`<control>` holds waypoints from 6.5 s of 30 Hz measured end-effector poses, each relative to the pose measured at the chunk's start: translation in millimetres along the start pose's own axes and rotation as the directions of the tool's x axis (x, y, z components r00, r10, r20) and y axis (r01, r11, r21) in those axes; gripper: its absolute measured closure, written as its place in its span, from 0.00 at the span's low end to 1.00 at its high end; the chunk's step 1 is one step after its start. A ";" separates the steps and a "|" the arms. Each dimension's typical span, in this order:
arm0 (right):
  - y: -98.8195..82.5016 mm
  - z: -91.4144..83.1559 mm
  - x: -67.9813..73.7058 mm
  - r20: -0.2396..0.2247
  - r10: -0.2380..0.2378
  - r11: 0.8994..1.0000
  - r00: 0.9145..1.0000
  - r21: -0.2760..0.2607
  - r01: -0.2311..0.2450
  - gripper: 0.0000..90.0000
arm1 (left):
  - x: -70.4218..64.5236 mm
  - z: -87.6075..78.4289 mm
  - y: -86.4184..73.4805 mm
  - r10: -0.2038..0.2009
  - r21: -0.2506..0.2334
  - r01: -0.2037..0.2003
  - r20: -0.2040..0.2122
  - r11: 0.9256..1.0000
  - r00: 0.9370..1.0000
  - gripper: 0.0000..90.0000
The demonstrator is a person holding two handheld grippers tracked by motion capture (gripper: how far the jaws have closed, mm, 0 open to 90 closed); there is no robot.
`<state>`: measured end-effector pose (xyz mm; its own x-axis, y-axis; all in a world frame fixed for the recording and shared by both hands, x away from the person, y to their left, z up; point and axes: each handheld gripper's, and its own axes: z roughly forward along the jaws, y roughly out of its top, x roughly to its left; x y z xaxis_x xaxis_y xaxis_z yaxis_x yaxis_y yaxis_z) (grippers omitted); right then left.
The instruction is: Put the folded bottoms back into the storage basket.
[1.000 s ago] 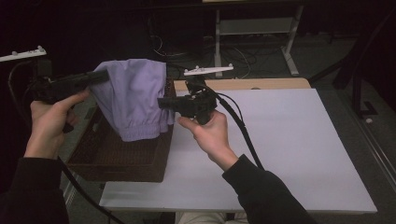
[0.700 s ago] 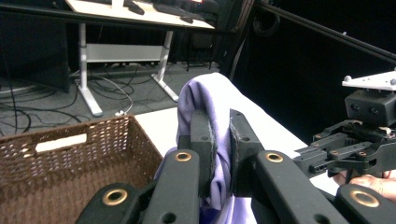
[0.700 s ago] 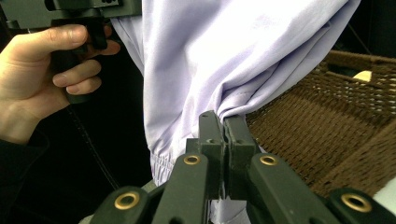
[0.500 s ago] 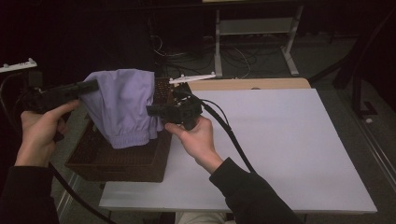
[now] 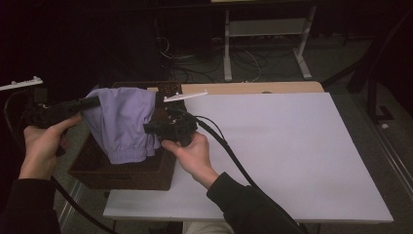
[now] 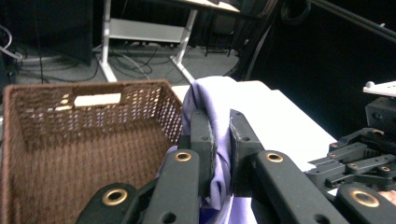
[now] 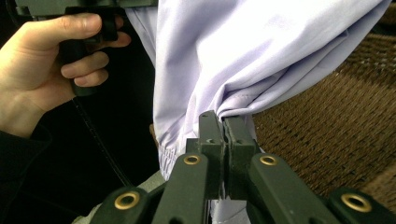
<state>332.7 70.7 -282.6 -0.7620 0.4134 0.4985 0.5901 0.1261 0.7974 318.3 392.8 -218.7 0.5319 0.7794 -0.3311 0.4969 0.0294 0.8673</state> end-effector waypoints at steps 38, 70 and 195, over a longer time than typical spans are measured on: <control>-34.2 65.8 -39.4 0.070 0.016 0.995 0.997 0.100 -0.023 0.97 | 79.4 53.3 -48.8 -0.107 0.108 0.116 -0.084 0.987 0.991 0.92; -3.2 32.4 -69.0 0.125 -0.152 0.987 0.980 0.068 0.145 0.31 | 60.8 90.2 -40.7 -0.039 0.136 0.064 -0.178 0.989 0.983 0.28; -177.1 -293.8 -155.8 0.419 -0.023 0.999 0.908 -0.017 0.033 0.00 | -82.2 114.2 -116.7 0.201 0.124 -0.216 0.121 0.968 0.972 0.00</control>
<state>268.6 -281.0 -401.6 -0.5934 0.7500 0.2922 0.5601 0.1241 0.8191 294.9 253.8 -335.1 0.7001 0.6877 -0.1922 0.4512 -0.2175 0.8655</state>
